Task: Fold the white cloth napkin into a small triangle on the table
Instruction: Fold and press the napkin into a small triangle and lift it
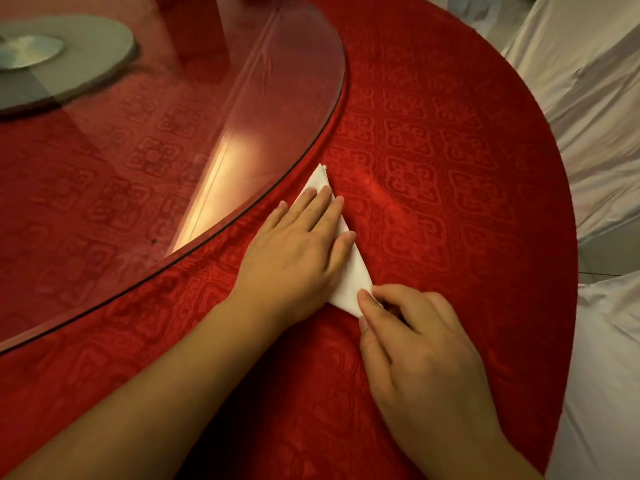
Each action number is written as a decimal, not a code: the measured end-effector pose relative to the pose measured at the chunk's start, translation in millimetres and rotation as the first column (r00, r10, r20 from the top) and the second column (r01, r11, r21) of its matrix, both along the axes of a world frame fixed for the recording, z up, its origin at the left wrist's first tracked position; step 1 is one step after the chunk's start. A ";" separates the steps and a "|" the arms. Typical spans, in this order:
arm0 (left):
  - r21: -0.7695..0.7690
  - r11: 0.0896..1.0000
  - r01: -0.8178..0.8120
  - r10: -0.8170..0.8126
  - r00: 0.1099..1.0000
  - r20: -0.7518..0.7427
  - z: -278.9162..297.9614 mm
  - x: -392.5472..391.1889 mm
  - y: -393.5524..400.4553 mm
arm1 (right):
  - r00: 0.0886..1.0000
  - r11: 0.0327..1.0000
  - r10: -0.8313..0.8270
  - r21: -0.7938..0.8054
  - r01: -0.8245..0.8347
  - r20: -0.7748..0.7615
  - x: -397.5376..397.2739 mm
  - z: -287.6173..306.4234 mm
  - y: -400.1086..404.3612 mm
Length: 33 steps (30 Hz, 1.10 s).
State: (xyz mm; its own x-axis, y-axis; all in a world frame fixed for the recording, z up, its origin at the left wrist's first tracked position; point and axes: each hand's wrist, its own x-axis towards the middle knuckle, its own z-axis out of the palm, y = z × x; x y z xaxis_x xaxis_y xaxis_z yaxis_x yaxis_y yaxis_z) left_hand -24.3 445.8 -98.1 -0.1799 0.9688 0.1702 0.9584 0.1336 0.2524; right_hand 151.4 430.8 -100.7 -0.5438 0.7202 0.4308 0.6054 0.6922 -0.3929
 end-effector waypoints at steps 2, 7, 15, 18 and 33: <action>-0.049 0.999 0.007 -0.007 1.000 -0.009 -2.5 -2.8 0.2 | 1.000 1.000 0.004 -0.003 -0.004 0.004 0.5 0.7 -0.5; -0.106 0.994 -0.002 -0.004 0.999 -0.053 -5.9 -7.1 2.8 | 0.999 1.000 0.000 -0.030 0.002 0.044 1.3 5.0 -2.6; -0.170 0.985 0.010 -0.021 0.998 -0.063 -8.1 -7.4 6.4 | 0.935 0.991 0.119 -0.100 -0.091 0.335 -8.6 21.3 -17.2; -0.175 0.985 0.013 -0.023 0.998 -0.053 -9.3 -7.8 5.7 | 0.876 0.976 0.179 -0.194 -0.100 0.447 -16.2 20.7 -16.8; -0.107 0.994 0.008 -0.011 1.000 -0.025 6.6 -3.0 -15.5 | 0.842 0.954 0.211 -0.293 -0.066 0.496 -2.6 15.5 -21.2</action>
State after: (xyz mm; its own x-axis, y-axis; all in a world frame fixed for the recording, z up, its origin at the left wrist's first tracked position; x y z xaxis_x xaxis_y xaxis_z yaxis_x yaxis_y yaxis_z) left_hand -27.4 430.3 -91.4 -0.1673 0.9834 0.0702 0.9658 0.1492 0.2123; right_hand 148.9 409.6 -85.2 -0.7363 0.6643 -0.1288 0.6742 0.7040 -0.2234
